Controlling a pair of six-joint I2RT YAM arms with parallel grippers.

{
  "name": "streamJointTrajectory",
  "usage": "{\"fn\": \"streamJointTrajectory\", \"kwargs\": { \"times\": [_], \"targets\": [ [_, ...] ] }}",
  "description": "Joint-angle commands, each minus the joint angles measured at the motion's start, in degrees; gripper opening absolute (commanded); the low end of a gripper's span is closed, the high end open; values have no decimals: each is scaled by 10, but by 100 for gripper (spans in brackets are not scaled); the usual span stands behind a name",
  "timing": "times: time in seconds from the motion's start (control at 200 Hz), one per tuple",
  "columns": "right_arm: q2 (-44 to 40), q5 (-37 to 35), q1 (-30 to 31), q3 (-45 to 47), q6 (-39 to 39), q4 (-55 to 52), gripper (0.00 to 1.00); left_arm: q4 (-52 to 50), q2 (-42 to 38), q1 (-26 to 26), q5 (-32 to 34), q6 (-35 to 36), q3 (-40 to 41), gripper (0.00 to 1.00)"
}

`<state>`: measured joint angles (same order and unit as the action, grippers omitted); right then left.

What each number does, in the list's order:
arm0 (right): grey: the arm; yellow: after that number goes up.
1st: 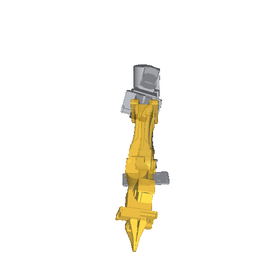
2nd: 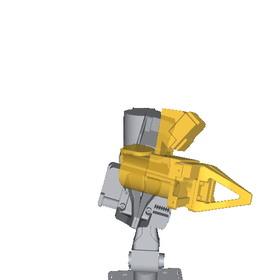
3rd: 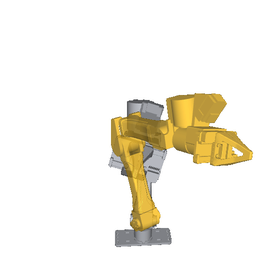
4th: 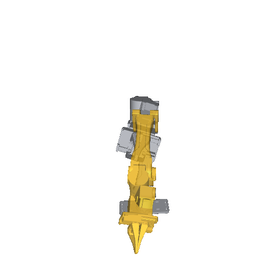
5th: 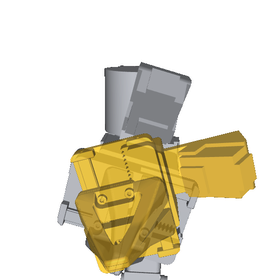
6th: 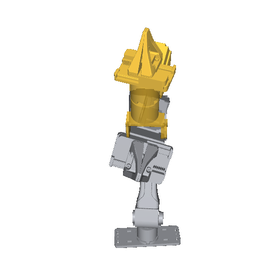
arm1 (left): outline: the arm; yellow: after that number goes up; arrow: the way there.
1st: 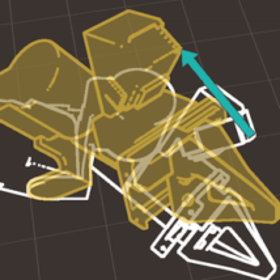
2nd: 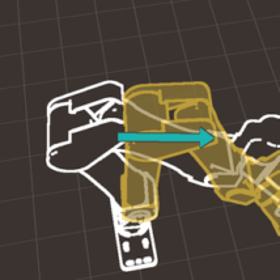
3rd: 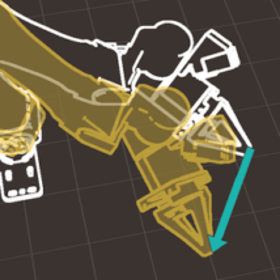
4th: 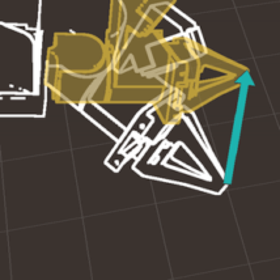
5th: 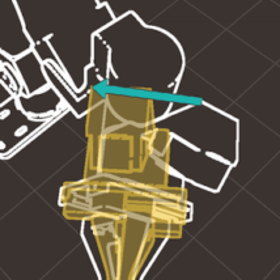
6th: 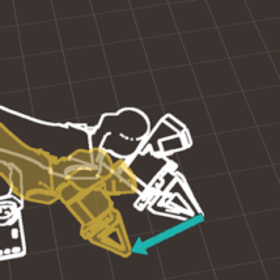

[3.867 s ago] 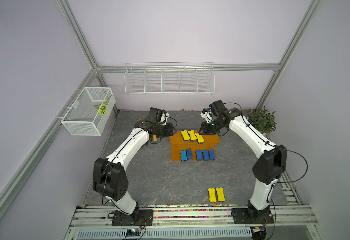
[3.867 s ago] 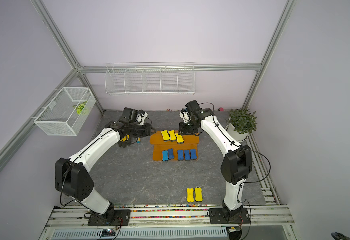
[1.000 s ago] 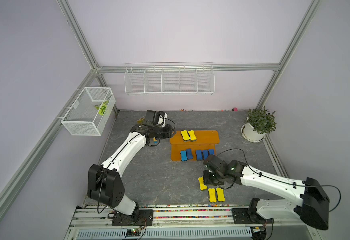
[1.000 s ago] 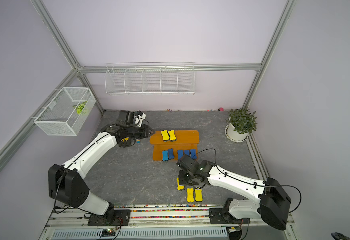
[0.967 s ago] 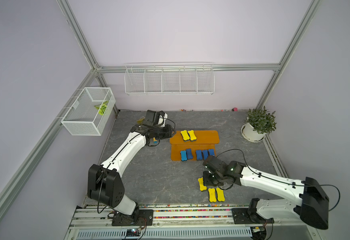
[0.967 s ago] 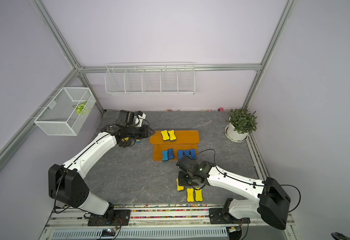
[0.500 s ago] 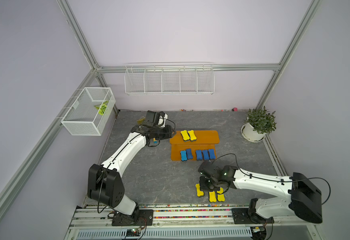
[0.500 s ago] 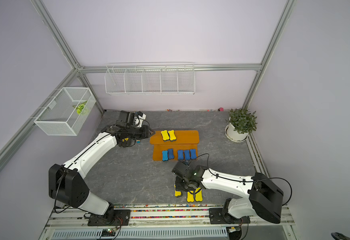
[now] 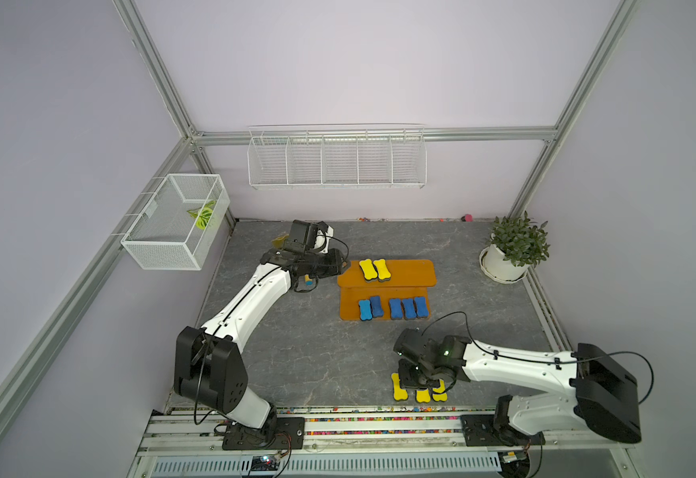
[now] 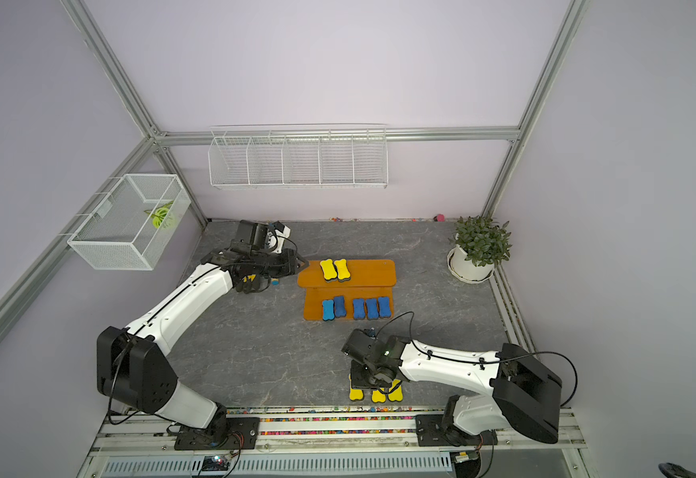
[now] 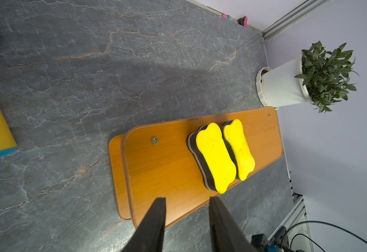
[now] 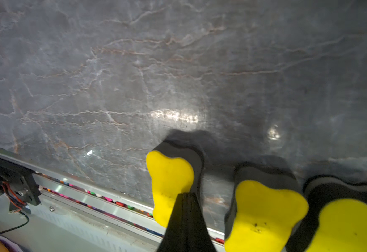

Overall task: Remove the whiteboard erasers from the shelf
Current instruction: Place the whiteboard eraser at the center of the board.

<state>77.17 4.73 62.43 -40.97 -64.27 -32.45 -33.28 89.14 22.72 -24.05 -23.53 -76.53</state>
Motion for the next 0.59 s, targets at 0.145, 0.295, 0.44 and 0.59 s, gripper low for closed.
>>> {"fn": "streamJointTrajectory", "kwargs": {
  "times": [0.145,0.295,0.44,0.59],
  "targets": [
    [-15,0,12,8,-11,-32,7,6,3,-4,-3,2,6,38],
    [-25,-8,12,4,-12,-42,13,7,3,-4,-3,0,6,38],
    [-30,-16,13,-24,-1,-66,26,8,3,-3,-8,-2,5,38],
    [-25,-30,11,-61,18,-104,29,9,3,-3,-14,-6,4,38]
  ]
}}
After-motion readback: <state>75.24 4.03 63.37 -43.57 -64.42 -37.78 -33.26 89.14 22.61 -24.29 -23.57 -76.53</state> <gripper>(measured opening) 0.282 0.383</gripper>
